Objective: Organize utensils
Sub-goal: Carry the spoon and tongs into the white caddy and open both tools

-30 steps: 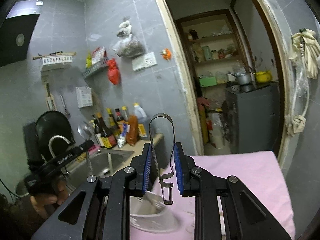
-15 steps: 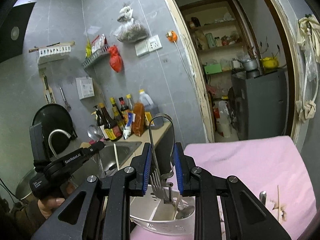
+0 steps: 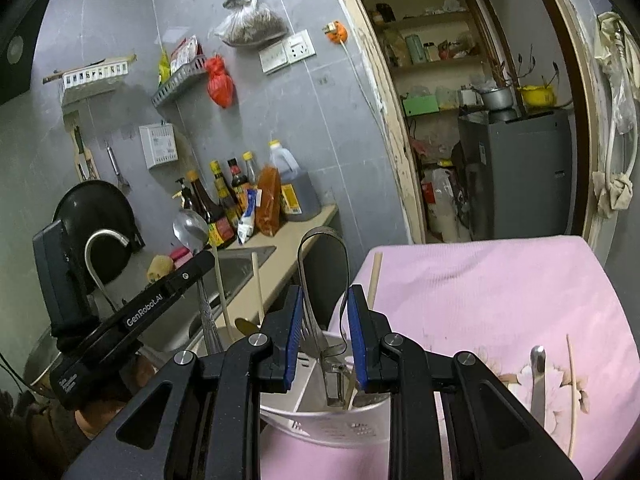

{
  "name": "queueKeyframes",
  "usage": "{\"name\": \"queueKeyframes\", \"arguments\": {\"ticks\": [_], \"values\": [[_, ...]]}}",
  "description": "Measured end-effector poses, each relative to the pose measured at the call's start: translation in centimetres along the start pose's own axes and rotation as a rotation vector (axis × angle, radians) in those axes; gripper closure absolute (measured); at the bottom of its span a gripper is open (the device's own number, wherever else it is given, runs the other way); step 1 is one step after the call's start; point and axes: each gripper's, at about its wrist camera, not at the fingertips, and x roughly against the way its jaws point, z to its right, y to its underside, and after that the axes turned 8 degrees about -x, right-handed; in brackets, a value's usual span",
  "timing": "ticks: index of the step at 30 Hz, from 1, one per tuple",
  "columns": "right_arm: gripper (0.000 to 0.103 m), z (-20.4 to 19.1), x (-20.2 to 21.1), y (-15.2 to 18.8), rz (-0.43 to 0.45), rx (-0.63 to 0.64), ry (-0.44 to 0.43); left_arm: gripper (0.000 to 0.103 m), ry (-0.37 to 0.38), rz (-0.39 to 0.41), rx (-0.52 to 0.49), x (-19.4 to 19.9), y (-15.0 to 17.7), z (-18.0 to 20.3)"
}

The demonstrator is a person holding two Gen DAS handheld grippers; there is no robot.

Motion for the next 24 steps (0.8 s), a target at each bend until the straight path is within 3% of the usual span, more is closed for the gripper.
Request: {"name": "queueKeyframes", "arguments": {"ticks": [9,14,17,20,22,24], "values": [[0.082,0.2,-0.1,1.2,-0.040,-0.002,0.014,0.100,0.024,-0.062,-0.061,0.8,1.0,0.1],[0.069,0.3,0.6,1.4,-0.031,-0.005,0.006,0.094,0.031,-0.127,-0.108,1.3,1.1,0.3],[0.066,0.2,1.3,1.1,-0.016,0.001,0.005,0.086,0.026,-0.150,-0.127,1.7,1.1,0.5],[0.058,0.4,2.4,0.7,0.013,0.007,0.016,0.071,0.030,-0.140,-0.115,2.5,0.8,0.7],[0.053,0.5,3.1,0.3,0.031,0.011,0.030,0.053,0.027,-0.134,-0.105,2.9,0.5,0.9],[0.045,0.6,4.0,-0.2,0.056,0.022,0.049,0.050,0.026,-0.121,-0.102,3.4,0.2,1.3]]}}
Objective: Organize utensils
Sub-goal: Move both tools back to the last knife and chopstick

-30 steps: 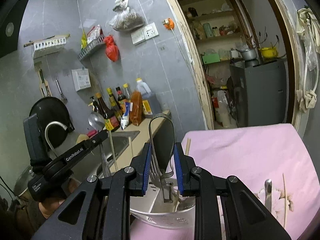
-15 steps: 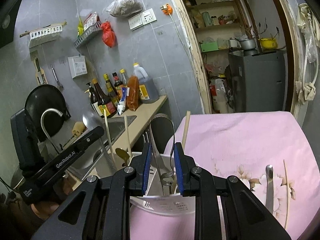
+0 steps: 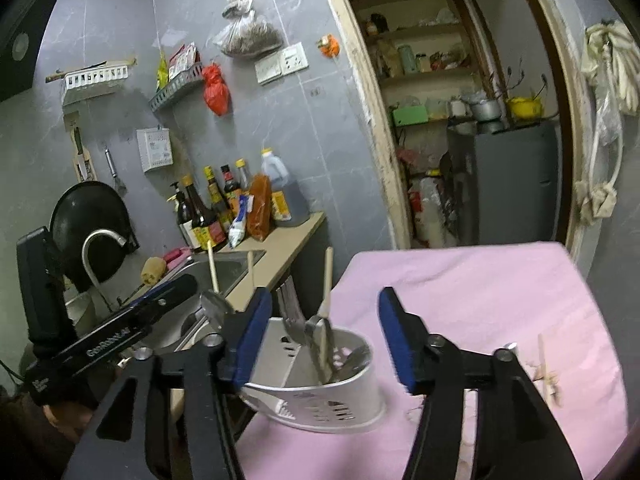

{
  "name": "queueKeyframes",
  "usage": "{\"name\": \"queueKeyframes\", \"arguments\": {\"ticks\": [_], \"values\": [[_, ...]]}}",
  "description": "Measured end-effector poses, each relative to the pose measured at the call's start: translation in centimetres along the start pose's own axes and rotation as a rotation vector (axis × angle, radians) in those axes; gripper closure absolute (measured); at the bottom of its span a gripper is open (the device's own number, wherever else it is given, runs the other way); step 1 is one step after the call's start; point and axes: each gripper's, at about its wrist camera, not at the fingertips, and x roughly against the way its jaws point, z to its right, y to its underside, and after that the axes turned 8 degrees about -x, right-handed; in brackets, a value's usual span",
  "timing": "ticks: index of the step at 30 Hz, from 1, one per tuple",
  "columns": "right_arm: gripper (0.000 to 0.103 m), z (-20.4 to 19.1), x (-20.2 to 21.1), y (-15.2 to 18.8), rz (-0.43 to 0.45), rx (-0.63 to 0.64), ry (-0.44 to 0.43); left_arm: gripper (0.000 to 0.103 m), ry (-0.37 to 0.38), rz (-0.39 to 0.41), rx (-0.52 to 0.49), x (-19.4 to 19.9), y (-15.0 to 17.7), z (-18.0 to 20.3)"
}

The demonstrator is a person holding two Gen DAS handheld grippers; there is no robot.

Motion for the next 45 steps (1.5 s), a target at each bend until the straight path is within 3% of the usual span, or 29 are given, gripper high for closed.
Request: {"name": "queueKeyframes", "arguments": {"ticks": [2,4,5,7,12,18,27,40,45], "values": [[0.032,0.2,1.1,-0.7,0.036,0.013,0.026,0.043,-0.001,0.004,-0.014,0.3,-0.4,0.5],[0.021,0.6,2.2,-1.2,0.076,0.028,0.064,0.025,-0.015,0.021,-0.043,0.9,-1.0,1.6],[0.016,0.8,2.6,-1.6,0.091,0.034,0.077,0.021,-0.019,0.028,-0.050,1.1,-1.1,1.9],[0.012,1.4,3.8,-2.2,0.135,0.047,0.116,0.011,-0.026,0.050,-0.064,1.6,-1.6,2.9],[0.005,3.3,6.5,-3.6,0.214,0.082,0.201,0.003,-0.039,0.101,-0.080,2.4,-2.3,5.5],[0.005,6.7,9.1,-5.3,0.256,0.110,0.275,0.002,-0.033,0.124,-0.125,2.4,-2.3,9.4],[0.005,13.9,11.1,-7.3,0.243,0.105,0.351,0.002,0.000,0.110,-0.178,1.6,-1.1,16.2],[0.005,22.5,9.5,-6.4,0.165,0.074,0.369,0.002,0.019,0.054,-0.163,-3.1,2.0,22.6],[0.005,25.3,7.1,-4.7,0.096,0.047,0.358,0.002,0.017,-0.012,-0.167,-6.3,3.8,24.0]]}}
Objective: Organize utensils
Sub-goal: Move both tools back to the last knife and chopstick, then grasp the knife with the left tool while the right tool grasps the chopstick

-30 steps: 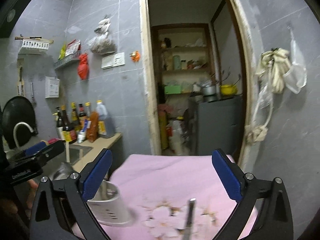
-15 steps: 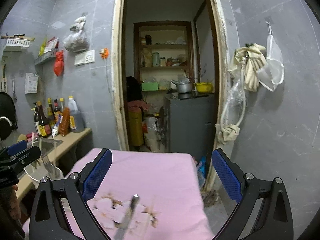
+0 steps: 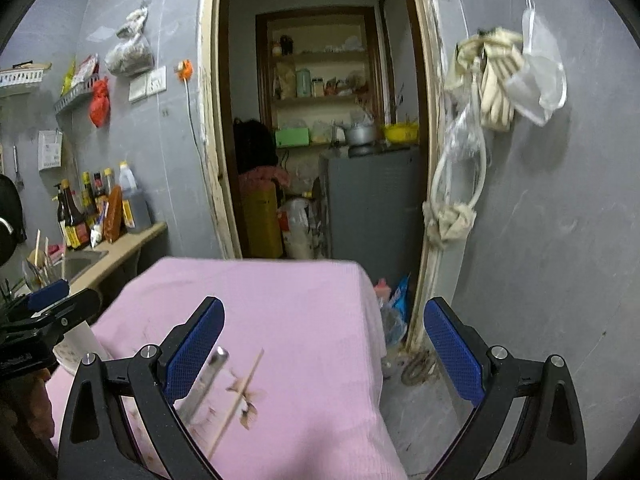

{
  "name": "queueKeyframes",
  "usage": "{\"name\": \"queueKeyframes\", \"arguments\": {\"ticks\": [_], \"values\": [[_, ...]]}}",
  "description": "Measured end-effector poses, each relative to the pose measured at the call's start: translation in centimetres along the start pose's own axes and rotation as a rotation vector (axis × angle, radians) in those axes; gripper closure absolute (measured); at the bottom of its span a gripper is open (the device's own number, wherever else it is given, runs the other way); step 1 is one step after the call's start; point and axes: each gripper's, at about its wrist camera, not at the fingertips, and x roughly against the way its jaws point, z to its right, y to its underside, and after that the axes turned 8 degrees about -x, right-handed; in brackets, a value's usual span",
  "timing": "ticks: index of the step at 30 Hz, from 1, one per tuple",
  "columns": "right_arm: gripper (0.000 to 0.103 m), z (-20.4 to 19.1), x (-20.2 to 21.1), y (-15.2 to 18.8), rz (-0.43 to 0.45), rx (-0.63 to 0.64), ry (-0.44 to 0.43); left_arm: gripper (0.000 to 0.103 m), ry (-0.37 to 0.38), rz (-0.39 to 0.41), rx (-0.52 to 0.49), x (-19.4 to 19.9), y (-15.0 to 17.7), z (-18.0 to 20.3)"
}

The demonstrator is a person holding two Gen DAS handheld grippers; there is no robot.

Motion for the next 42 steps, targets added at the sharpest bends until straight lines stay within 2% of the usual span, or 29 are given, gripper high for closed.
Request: {"name": "queueKeyframes", "arguments": {"ticks": [6,8,10,17,24,25,30,35,39,42], "values": [[0.005,1.3,-4.2,2.9,-0.149,-0.007,-0.026,0.002,0.018,-0.119,-0.009,-3.8,1.7,0.5],[0.005,1.2,-5.5,4.2,-0.205,-0.002,-0.040,0.006,0.030,-0.163,-0.007,-5.2,2.3,0.5],[0.006,0.9,-6.6,5.3,-0.254,0.000,-0.062,0.014,0.045,-0.196,-0.006,-6.2,2.8,0.4],[0.043,-1.8,-9.2,8.5,-0.378,0.036,-0.154,0.030,0.081,-0.294,0.034,-8.9,5.3,-0.6],[0.055,-4.4,-10.6,10.5,-0.460,0.090,-0.200,0.050,0.116,-0.350,0.041,-10.3,6.7,-0.7],[0.059,-4.7,-10.7,10.8,-0.473,0.103,-0.199,0.053,0.126,-0.356,0.045,-10.4,6.9,-0.7],[0.060,-4.6,-10.6,11.4,-0.514,0.131,-0.189,0.063,0.170,-0.386,0.049,-11.0,7.1,-0.5],[0.060,-3.8,-9.3,11.0,-0.505,0.209,-0.113,0.065,0.204,-0.408,0.046,-11.4,7.1,0.0],[0.060,-2.2,-8.6,10.3,-0.508,0.186,-0.090,0.066,0.246,-0.440,0.018,-12.0,7.3,0.9],[0.060,-0.6,-8.7,9.7,-0.509,0.134,-0.113,0.069,0.268,-0.480,-0.011,-12.6,7.5,1.8]]}}
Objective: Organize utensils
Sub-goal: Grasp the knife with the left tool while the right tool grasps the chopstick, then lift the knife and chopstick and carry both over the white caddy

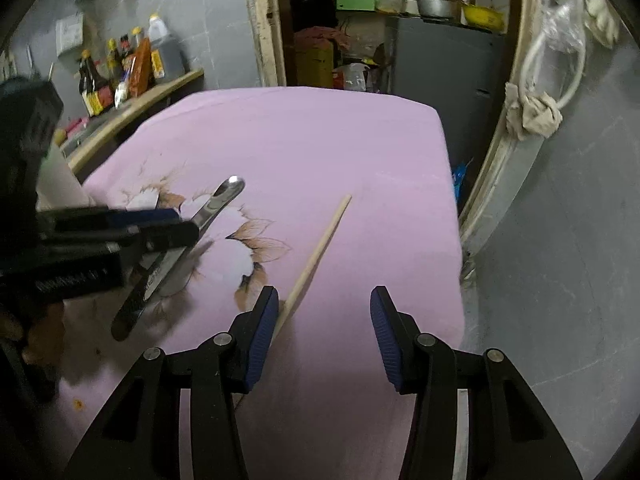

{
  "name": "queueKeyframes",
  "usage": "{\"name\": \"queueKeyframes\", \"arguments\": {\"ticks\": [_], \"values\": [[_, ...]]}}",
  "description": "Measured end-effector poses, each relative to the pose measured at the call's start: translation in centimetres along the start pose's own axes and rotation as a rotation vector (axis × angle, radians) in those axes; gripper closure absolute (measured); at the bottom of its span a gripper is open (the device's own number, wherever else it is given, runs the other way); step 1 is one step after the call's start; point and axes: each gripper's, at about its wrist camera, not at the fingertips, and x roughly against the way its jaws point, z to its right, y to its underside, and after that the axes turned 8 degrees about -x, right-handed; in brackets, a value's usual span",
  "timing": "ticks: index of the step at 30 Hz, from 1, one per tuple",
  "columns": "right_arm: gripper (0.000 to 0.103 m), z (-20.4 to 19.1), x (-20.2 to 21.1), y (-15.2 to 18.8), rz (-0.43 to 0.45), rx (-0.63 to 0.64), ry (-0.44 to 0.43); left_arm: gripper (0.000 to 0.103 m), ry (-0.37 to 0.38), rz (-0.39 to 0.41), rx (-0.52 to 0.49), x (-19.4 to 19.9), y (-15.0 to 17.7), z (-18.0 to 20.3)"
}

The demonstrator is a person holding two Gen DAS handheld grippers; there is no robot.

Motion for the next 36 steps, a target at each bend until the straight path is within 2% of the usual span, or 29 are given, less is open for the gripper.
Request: {"name": "queueKeyframes", "arguments": {"ticks": [6,12,15,19,25,27,29,32,36], "values": [[0.060,2.3,-0.9,-0.7,0.007,-0.072,-0.049,0.072,-0.035,-0.051,-0.081,-0.9,-0.2,1.4],[0.060,1.5,-2.5,-1.8,0.005,-0.063,-0.073,0.073,-0.079,-0.086,-0.144,-1.7,-1.1,2.3],[0.069,0.8,-3.4,-2.1,-0.024,-0.046,-0.075,0.075,-0.131,-0.094,-0.196,-2.0,-1.2,2.9],[0.069,0.1,-3.7,-2.1,-0.041,-0.022,-0.056,0.082,-0.152,-0.094,-0.189,-2.0,-1.4,2.6],[0.069,-1.6,-4.0,-3.0,-0.084,0.051,0.021,0.083,-0.153,-0.133,-0.206,-1.8,-1.5,2.3],[0.085,-2.0,-3.8,-3.0,-0.082,0.053,0.019,0.083,-0.143,-0.143,-0.200,-1.8,-1.5,2.1],[0.091,-2.0,-3.5,-2.8,-0.078,0.039,0.008,0.083,-0.141,-0.147,-0.200,-1.9,-1.6,2.2],[0.093,-1.6,-3.4,-2.9,-0.084,0.003,-0.007,0.084,-0.161,-0.151,-0.216,-2.0,-1.6,2.7],[0.099,-0.2,-3.6,-3.3,-0.120,-0.098,-0.039,0.087,-0.154,-0.136,-0.185,-2.1,-1.6,2.8]]}}
